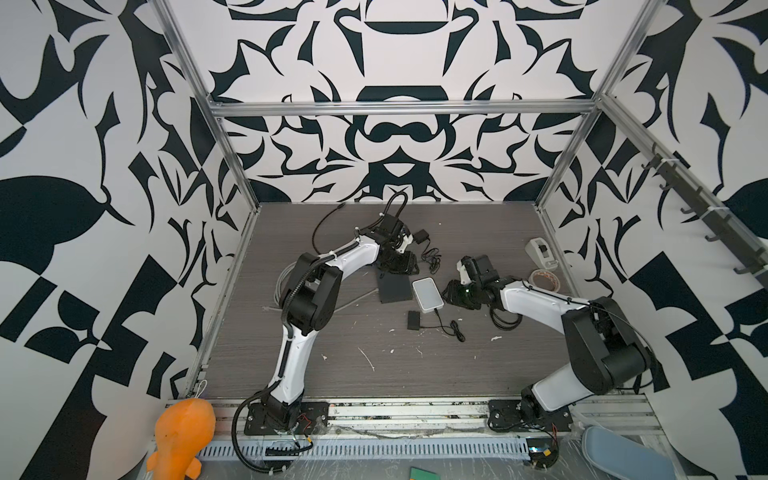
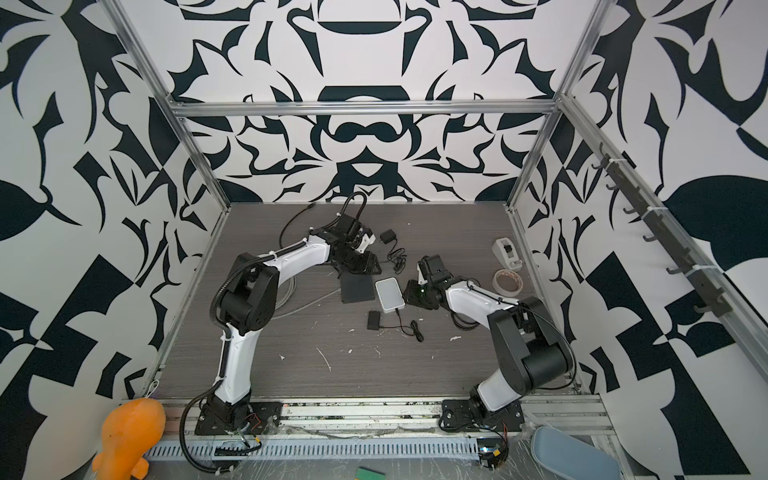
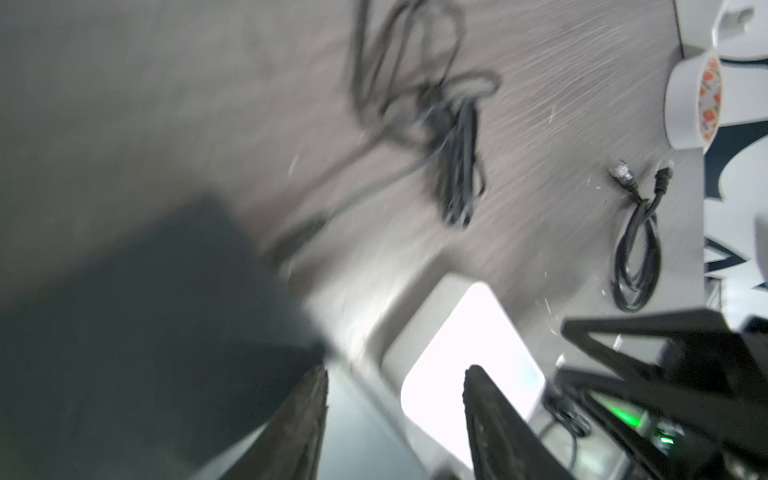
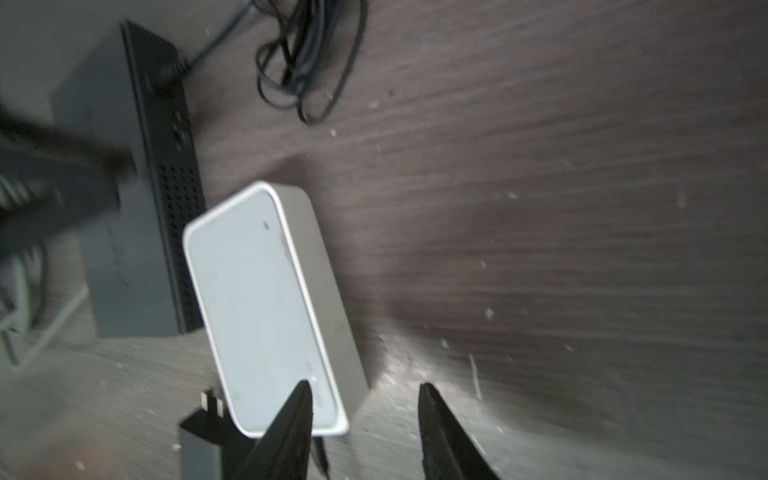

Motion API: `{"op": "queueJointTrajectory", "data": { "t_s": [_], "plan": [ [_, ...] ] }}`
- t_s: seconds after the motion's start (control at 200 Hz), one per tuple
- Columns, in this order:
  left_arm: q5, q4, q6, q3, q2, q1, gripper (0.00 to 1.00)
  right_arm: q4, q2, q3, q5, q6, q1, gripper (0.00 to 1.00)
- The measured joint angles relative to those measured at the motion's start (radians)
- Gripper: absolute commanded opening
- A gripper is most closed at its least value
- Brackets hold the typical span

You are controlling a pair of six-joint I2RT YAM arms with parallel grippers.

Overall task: Insert the plug into the switch port
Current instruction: 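Open the right gripper and move it to the coiled black ethernet cable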

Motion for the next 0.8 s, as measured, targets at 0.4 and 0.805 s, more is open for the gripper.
{"op": "queueJointTrajectory", "data": {
  "t_s": [0.4,0.805],
  "plan": [
    [0.152,0.061,-0.154,-0.137,-0.060,-0.073,0.56,-0.022,0.089,0.055,-0.045,0.044,-0.055,0.45],
    [0.125,0.019,-0.175,-0.042,0.043,-0.152,0.59,-0.190,-0.001,0.076,0.009,0.021,-0.195,0.47]
  ]
}}
